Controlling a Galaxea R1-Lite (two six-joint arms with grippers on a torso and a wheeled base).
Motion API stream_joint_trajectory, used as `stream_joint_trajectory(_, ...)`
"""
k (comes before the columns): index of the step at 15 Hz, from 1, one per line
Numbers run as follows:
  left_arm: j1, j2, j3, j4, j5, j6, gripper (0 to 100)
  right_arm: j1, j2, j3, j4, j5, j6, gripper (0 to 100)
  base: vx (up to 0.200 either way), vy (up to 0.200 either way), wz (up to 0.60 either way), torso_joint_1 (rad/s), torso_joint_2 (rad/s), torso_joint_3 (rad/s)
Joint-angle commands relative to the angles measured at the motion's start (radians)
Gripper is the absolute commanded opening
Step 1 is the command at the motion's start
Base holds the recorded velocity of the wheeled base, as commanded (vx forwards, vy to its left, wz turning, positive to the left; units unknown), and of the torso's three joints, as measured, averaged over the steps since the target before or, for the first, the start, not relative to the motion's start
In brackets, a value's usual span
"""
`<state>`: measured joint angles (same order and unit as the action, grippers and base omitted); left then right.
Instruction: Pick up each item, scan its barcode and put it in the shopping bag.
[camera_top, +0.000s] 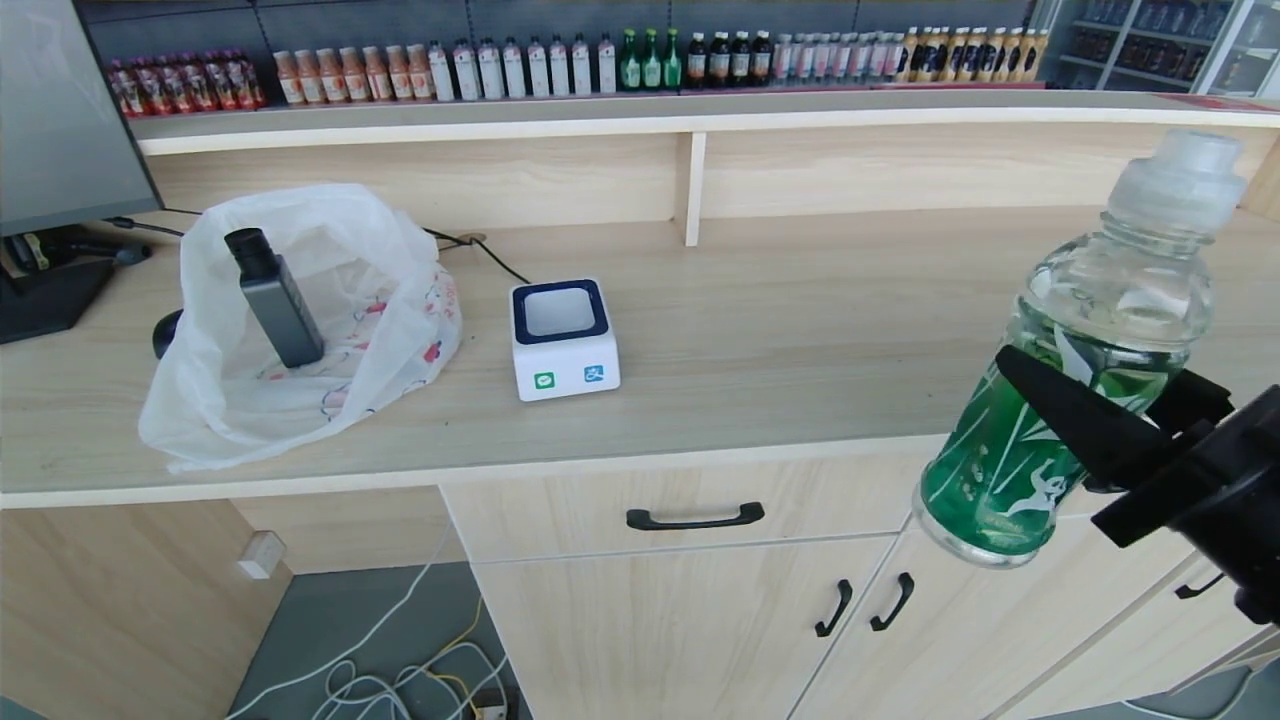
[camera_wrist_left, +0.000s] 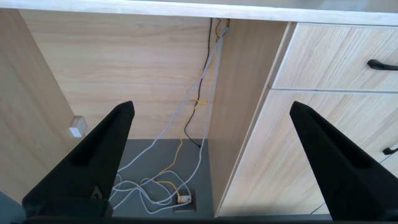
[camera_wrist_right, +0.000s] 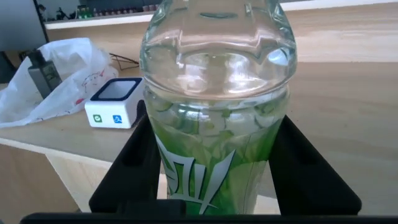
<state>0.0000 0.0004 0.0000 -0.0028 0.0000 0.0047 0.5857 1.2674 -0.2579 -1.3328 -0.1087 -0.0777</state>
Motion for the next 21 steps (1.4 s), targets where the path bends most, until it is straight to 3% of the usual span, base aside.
stream_joint_trajectory(1,0.0,0.0,0.0,0.0,0.0,0.0,100,0.117,-0.082,0.071,0.003,-0.002,-0.086,0,0.0,0.0,0.0,0.0,0.0,0.0)
stream_joint_trajectory(4,0.0,0.0,0.0,0.0,0.0,0.0,100,0.181,-0.057,0.106,0.021,-0.003,-0.22,0,0.0,0.0,0.0,0.0,0.0,0.0)
stream_joint_trajectory(6,0.0,0.0,0.0,0.0,0.0,0.0,100,0.201,-0.016,0.062,0.027,-0.002,-0.315,0,0.0,0.0,0.0,0.0,0.0,0.0)
stream_joint_trajectory(9,0.0,0.0,0.0,0.0,0.0,0.0,100,0.322,0.036,0.063,0.027,-0.008,-0.45,0,0.0,0.0,0.0,0.0,0.0,0.0)
stream_joint_trajectory(12,0.0,0.0,0.0,0.0,0.0,0.0,100,0.371,0.055,0.006,0.026,-0.008,-0.596,0,0.0,0.0,0.0,0.0,0.0,0.0)
stream_joint_trajectory(17,0.0,0.0,0.0,0.0,0.0,0.0,100,0.531,0.144,-0.038,0.024,-0.006,-0.712,0,0.0,0.0,0.0,0.0,0.0,0.0)
stream_joint_trajectory(21,0.0,0.0,0.0,0.0,0.0,0.0,100,0.539,0.11,-0.001,-0.002,0.04,-0.872,0,0.0,0.0,0.0,0.0,0.0,0.0)
